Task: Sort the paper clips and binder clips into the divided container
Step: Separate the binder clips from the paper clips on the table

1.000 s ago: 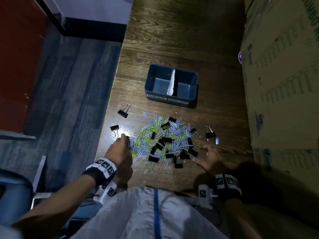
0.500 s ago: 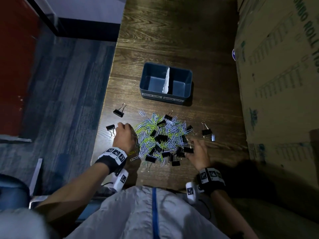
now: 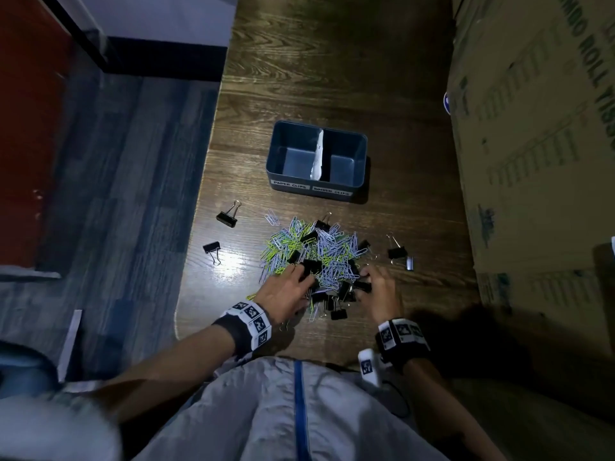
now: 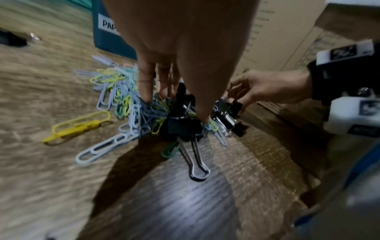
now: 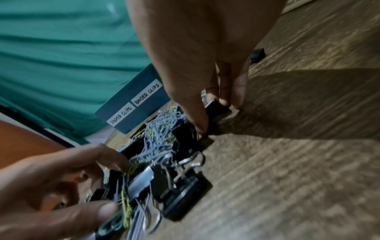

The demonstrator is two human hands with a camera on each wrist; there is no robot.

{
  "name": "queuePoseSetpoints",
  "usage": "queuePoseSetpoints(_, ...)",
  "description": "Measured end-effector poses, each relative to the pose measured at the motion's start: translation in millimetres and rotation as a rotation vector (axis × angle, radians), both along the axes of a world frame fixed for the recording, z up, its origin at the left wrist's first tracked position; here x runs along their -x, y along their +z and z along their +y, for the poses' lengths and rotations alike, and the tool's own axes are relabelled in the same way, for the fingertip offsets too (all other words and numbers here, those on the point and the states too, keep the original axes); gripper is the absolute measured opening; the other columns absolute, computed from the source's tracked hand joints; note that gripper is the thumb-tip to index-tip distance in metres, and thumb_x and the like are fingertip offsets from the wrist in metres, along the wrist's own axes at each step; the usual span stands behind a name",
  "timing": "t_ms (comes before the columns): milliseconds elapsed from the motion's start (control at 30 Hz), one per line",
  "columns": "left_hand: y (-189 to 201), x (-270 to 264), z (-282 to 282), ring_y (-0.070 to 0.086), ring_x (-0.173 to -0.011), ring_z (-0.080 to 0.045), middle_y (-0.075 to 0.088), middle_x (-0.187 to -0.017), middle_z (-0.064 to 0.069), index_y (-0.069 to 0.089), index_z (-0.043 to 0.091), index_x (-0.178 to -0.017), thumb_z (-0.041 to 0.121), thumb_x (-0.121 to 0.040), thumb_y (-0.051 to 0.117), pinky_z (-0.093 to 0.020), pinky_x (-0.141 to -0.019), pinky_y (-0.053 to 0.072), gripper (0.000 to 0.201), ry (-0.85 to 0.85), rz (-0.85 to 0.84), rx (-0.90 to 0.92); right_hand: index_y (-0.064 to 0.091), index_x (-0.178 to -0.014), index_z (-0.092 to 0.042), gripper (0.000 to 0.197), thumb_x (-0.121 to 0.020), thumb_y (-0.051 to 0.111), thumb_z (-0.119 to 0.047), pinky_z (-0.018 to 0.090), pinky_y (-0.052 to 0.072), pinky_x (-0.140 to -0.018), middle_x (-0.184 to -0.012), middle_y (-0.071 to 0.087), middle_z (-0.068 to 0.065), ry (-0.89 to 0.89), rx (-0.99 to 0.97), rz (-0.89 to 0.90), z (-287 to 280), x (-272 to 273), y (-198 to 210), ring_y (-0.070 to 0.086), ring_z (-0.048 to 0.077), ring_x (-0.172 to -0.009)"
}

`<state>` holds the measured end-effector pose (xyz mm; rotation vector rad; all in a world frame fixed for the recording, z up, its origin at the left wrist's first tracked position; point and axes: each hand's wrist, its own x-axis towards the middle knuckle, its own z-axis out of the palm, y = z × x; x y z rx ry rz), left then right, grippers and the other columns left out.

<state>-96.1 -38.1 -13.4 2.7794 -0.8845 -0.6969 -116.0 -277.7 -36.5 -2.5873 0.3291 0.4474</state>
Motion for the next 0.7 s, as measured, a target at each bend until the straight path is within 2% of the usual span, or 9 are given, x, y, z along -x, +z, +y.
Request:
queuePoseSetpoints(100, 3, -7, -9, 0.047, -0.115, -0.026, 0.05, -0.128, -0.012, 0.046, 0.011, -0.127, 0.025, -0.091, 0.061, -0.039, -0.079, 0.052, 0.042, 0.008, -0.016, 0.001, 0.069, -0.095, -0.023, 0.033, -0.069, 0.089, -0.013, 0.037, 0.056, -0.082, -0.114, 0.064, 0.003, -0.041, -0.054, 0.006, -8, -4, 0, 0.064, 0.022, -0.095)
queuePoseSetpoints(200, 3, -12, -11, 0.05, -0.11, -0.025, 0.053, -0.124, -0.011, 0.05, 0.008, -0.124, 0.022, -0.089, 0.064, -0.035, -0.074, 0.05, 0.04, 0.026, -0.02, 0.063, 0.075, -0.085, -0.021, 0.032, -0.061, 0.093, -0.011, 0.034, 0.056, -0.073, -0.097, 0.067, 0.004, -0.055, -0.123, -0.031, -19, -8, 6, 0.065, 0.019, -0.08)
queuePoseSetpoints(267, 3, -14, -7, 0.053, -0.103, -0.023, 0.055, -0.117, -0.008, 0.055, 0.01, -0.117, 0.023, -0.088, 0.067, -0.032, -0.069, 0.05, 0.034, 0.068, -0.056, 0.154, 0.073, -0.08, -0.027, 0.03, -0.063, 0.092, -0.012, 0.031, 0.054, -0.069, -0.088, 0.065, -0.002, -0.099, -0.18, -0.011, -30, -11, 12, 0.061, 0.013, -0.072)
queuePoseSetpoints(333, 6, -15, -2, 0.055, -0.092, -0.017, 0.057, -0.109, -0.001, 0.058, 0.013, -0.109, 0.028, -0.087, 0.068, -0.029, -0.069, 0.052, 0.029, 0.161, -0.028, 0.278, 0.069, -0.079, -0.034, 0.028, -0.07, 0.089, -0.017, 0.029, 0.052, -0.067, -0.082, 0.063, -0.005, -0.14, -0.256, 0.027, -40, -15, 15, 0.06, 0.012, -0.07)
queuePoseSetpoints(467, 16, -23, 11, 0.057, -0.082, -0.003, 0.06, -0.099, 0.009, 0.061, 0.016, -0.099, 0.02, -0.089, 0.067, -0.019, -0.073, 0.051, 0.013, 0.404, 0.132, 0.548, 0.069, -0.09, -0.03, 0.024, -0.086, 0.075, -0.007, 0.032, 0.054, -0.064, -0.091, 0.061, 0.017, -0.294, -0.514, 0.025, -53, -24, 23, 0.061, 0.022, -0.076)
queuePoseSetpoints(533, 20, -30, 23, 0.058, -0.08, 0.001, 0.061, -0.096, 0.01, 0.064, 0.018, -0.101, 0.012, -0.088, 0.068, -0.018, -0.065, 0.051, 0.015, 0.549, 0.182, 0.659, 0.071, -0.095, -0.023, 0.02, -0.086, 0.074, -0.004, 0.033, 0.055, -0.072, -0.102, 0.064, 0.021, -0.351, -0.521, -0.008, -60, -28, 25, 0.065, 0.027, -0.086)
queuePoseSetpoints(567, 21, -34, 31, 0.06, -0.081, -0.001, 0.06, -0.096, 0.01, 0.065, 0.02, -0.104, 0.01, -0.088, 0.068, -0.018, -0.061, 0.052, 0.02, 0.633, 0.238, 0.719, 0.072, -0.095, -0.02, 0.02, -0.085, 0.075, -0.003, 0.03, 0.054, -0.076, -0.105, 0.064, 0.02, -0.36, -0.502, -0.041, -65, -31, 26, 0.066, 0.029, -0.091)
queuePoseSetpoints(633, 20, -38, 49, 0.064, -0.09, -0.012, 0.056, -0.099, 0.007, 0.066, 0.032, -0.104, 0.004, -0.088, 0.067, -0.027, -0.061, 0.059, 0.031, 0.772, 0.358, 0.833, 0.073, -0.094, -0.016, 0.02, -0.082, 0.076, 0.0, 0.018, 0.049, -0.077, -0.107, 0.06, 0.016, -0.339, -0.421, -0.11, -72, -33, 28, 0.063, 0.028, -0.093)
queuePoseSetpoints(700, 16, -39, 67, 0.064, -0.098, -0.019, 0.054, -0.104, 0.001, 0.067, 0.045, -0.095, 0.001, -0.089, 0.065, -0.04, -0.068, 0.061, 0.045, 0.855, 0.418, 0.884, 0.072, -0.092, -0.014, 0.019, -0.08, 0.077, 0.001, 0.01, 0.042, -0.071, -0.108, 0.055, 0.013, -0.329, -0.303, -0.135, -76, -36, 29, 0.059, 0.023, -0.091)
